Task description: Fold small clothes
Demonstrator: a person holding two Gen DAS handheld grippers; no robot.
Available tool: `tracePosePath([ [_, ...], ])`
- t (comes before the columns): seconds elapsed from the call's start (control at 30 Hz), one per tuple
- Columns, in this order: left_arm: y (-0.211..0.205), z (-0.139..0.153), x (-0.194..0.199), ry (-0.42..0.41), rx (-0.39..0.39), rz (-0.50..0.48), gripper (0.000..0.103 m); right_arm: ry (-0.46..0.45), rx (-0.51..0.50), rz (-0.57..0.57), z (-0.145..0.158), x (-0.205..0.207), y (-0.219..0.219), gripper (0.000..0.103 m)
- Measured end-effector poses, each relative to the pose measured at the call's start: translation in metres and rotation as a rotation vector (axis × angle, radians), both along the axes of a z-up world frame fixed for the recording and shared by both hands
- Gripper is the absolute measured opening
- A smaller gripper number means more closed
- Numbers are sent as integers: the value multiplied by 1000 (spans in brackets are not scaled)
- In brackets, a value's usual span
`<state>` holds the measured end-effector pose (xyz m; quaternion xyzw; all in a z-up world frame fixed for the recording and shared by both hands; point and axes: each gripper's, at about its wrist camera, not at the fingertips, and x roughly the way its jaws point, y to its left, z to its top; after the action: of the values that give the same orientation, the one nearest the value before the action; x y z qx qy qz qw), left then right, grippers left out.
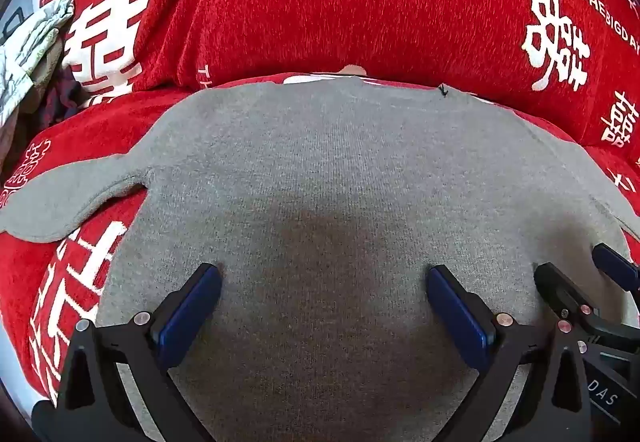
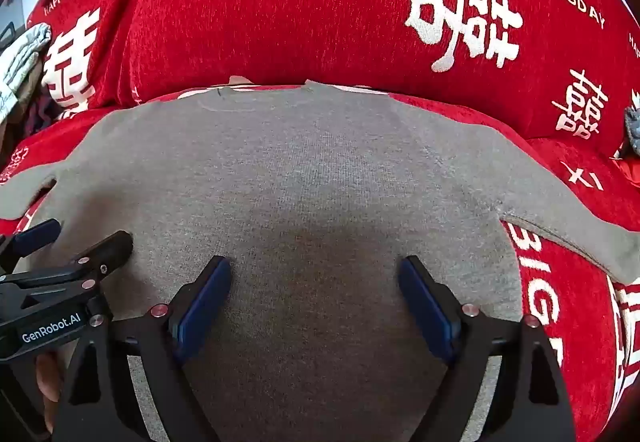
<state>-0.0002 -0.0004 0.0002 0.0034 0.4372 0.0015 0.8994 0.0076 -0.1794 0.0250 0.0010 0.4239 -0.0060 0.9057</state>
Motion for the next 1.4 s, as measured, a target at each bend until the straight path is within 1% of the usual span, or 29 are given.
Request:
tracePosePath([
  [0.17,1,0,0,3,-11,0,103,0,4,0,2,1,1,89],
  [1.03,0,-1,1,16,8,13,103,11,-6,1,2,2,0,90],
  [1.4,2,-1,0,11,-1,19,103,12,-5,0,2,2,0,91],
])
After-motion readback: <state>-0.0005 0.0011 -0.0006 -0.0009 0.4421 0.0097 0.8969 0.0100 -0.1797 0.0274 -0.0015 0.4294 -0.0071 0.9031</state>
